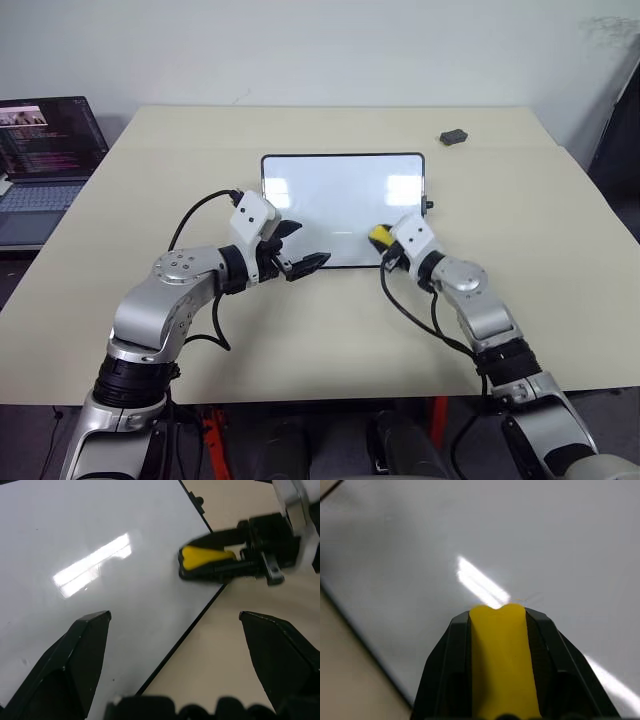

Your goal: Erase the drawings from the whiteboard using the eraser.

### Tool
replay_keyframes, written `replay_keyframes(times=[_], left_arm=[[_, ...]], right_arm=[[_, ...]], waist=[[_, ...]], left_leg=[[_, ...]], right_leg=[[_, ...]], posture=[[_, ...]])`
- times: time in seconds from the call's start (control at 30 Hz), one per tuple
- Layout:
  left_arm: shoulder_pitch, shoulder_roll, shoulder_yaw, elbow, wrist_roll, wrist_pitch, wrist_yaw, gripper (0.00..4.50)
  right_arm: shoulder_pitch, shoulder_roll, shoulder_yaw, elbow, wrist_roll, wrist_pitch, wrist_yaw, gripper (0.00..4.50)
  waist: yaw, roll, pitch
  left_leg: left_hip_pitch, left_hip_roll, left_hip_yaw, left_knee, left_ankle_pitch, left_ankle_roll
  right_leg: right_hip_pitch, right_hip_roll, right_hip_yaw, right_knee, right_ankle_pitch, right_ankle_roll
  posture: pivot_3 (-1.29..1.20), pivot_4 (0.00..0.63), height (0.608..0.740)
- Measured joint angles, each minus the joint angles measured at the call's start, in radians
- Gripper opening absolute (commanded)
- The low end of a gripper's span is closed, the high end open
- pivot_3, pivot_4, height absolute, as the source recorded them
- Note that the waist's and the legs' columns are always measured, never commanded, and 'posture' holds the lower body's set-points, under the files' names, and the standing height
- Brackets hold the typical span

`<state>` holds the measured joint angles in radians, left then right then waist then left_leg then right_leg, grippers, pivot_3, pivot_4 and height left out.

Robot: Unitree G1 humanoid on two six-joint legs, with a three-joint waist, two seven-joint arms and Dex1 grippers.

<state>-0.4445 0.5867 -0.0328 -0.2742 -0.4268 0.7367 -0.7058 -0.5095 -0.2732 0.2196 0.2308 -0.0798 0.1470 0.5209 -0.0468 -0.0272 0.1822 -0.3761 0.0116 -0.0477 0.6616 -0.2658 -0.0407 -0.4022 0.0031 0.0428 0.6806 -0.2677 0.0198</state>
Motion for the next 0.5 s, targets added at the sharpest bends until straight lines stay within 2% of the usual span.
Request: replay_keyframes(times=[0.17, 0.33, 0.5], left_arm=[[0.0, -0.001, 0.0, 0.0, 0.0, 0.0, 0.001, 4.5], [0.0, -0.001, 0.0, 0.0, 0.0, 0.001, 0.007, 4.5], [0.001, -0.003, 0.0, -0.001, -0.003, 0.002, 0.016, 4.5]], right_arm=[[-0.029, 0.014, -0.018, 0.016, -0.006, -0.03, -0.068, 1.12], [-0.091, 0.048, -0.123, 0.034, 0.037, -0.063, -0.14, 1.12], [-0.139, 0.076, -0.126, 0.042, 0.042, -0.064, -0.173, 1.12]], waist=[[-0.002, 0.0, 0.0], [0.0, 0.0, 0.0], [-0.001, 0.0, 0.0]], left_leg=[[-0.001, -0.001, 0.0, 0.0, 0.001, 0.001], [-0.005, -0.001, 0.0, -0.001, 0.0, 0.001], [-0.009, 0.0, -0.001, -0.003, -0.001, 0.0]], right_leg=[[0.0, 0.0, 0.001, 0.0, 0.001, 0.001], [-0.004, -0.001, 0.0, -0.001, 0.003, -0.004], [-0.007, -0.001, -0.001, -0.003, 0.003, -0.004]], posture=[[0.0, 0.15, 0.74], [0.0, 0.15, 0.74], [0.0, 0.15, 0.74]])
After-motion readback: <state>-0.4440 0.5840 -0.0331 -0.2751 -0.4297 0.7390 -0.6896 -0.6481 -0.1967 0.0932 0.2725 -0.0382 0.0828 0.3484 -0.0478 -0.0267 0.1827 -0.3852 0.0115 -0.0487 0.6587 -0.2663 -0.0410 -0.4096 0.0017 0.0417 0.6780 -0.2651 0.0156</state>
